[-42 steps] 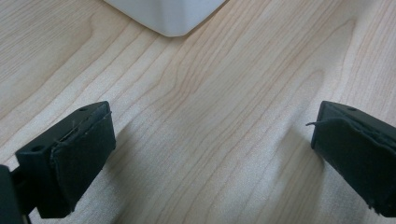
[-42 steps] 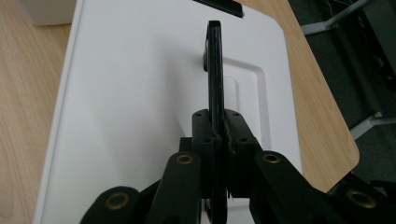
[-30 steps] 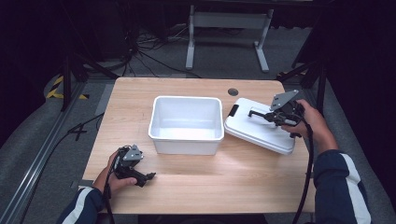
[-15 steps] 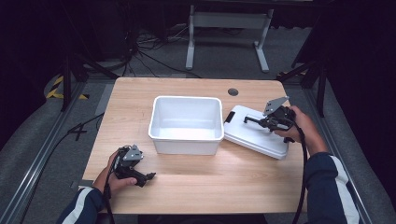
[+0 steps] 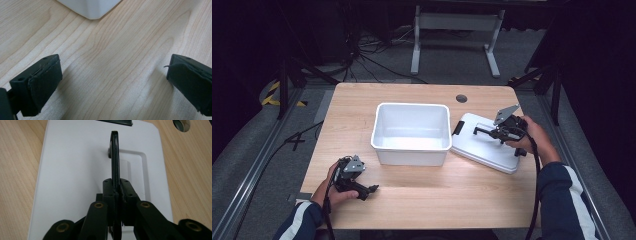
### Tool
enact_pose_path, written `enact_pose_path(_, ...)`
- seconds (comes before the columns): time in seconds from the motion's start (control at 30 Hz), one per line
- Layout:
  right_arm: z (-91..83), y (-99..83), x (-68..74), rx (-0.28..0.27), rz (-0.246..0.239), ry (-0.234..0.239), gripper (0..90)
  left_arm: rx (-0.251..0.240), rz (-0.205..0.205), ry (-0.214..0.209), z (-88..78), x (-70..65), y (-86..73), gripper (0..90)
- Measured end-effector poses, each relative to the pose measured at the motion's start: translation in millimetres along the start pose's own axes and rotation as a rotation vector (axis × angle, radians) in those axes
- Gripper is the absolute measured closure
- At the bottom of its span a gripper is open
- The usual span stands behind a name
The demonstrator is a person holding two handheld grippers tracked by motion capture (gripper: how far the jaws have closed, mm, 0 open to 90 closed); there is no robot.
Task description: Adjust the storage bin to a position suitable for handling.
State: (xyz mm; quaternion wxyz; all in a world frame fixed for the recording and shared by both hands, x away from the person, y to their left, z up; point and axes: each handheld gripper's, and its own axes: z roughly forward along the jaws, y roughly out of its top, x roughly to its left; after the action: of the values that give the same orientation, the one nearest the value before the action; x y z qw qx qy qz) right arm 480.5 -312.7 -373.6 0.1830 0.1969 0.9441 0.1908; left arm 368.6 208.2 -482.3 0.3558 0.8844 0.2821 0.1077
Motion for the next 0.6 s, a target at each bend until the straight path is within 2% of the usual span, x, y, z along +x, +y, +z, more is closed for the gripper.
enact_pose_path(0.27,10.4,-7.0,-3.2,0.006,0.017,0.013,84.7,-0.002,0.000,0.000,0.2,0.0,-0.1,0.5)
enact_pose_path(0.43,10.4,-11.8,-5.7,-0.025,0.036,0.017,84.7,-0.002,0.005,-0.001,0.6,1.1,0.4,0.2)
enact_pose_path(0.6,9.1,-13.7,-4.7,-0.026,0.053,0.007,84.3,-0.002,0.010,-0.001,0.5,1.2,0.4,0.3)
